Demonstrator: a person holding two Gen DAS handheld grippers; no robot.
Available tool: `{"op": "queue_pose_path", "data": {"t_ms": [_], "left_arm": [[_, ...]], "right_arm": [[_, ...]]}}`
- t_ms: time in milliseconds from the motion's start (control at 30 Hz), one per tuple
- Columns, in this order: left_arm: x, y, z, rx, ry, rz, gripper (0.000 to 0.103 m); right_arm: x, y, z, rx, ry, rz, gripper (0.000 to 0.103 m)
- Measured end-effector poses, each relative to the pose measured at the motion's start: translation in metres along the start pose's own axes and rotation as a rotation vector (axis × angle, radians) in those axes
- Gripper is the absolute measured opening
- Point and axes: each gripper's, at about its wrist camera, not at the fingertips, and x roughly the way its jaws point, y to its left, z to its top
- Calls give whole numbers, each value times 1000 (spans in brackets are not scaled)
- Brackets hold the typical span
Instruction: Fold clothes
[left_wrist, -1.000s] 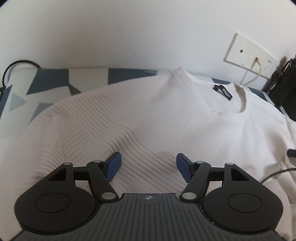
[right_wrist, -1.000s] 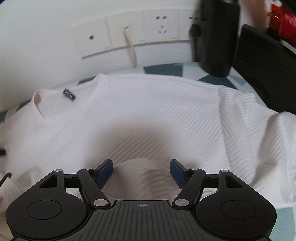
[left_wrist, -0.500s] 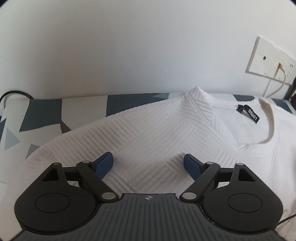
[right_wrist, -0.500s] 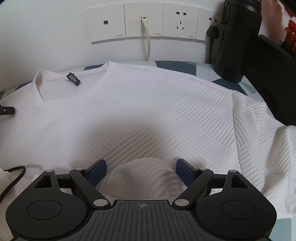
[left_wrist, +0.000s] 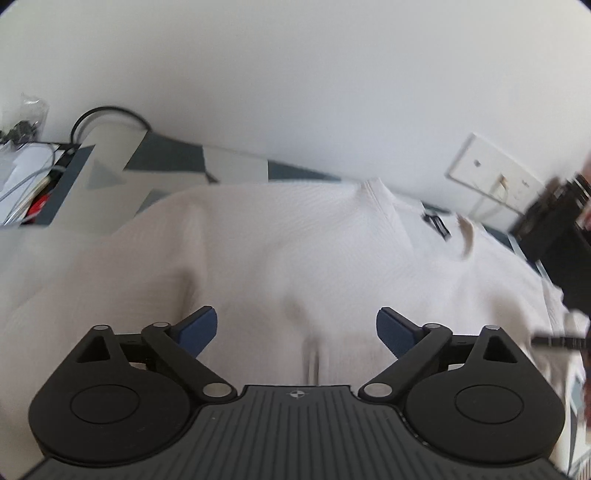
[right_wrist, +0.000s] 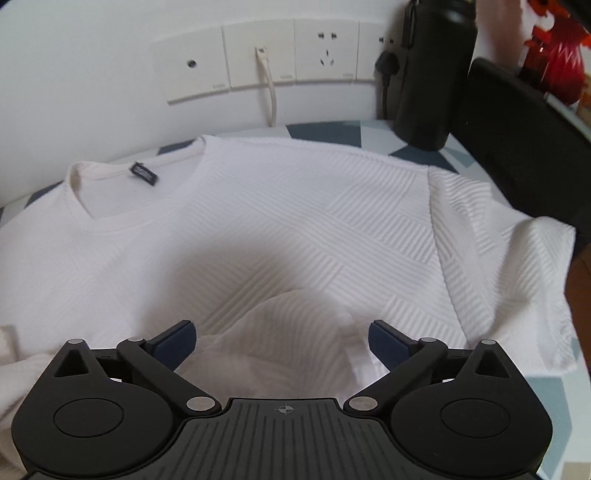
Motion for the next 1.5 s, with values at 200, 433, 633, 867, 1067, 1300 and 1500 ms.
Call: {"op": "queue_pose_path", "data": {"t_ms": [200,433,633,867,1067,1300,1500], "left_arm": [[-20,6,-43,29,45,-19,96],[-35,11,-75,51,67,-74,96],[-50,13,-85,10,58,-93,96],[-77,10,-94,-32,4,-45,96],[-104,0,-111,-97,-30,34,96],[-140,-19,-139,-170,-92,144,97],[-156,-33,-151,-174,-95,225,97]], "right_arm": [[-41,22,-15,-86,-40,-27,102],[-84,3,-57,-52,-39,-98,102],[-112,-51,-79,127,-57,-137,102],[-117,-89,-76,152,-98,-107,102],[-113,-112,-70,112,-104,-64,102],[-121,-149,-63,81,-183,-4,102],[-110,-169,-63,79,-176,34,102]]}}
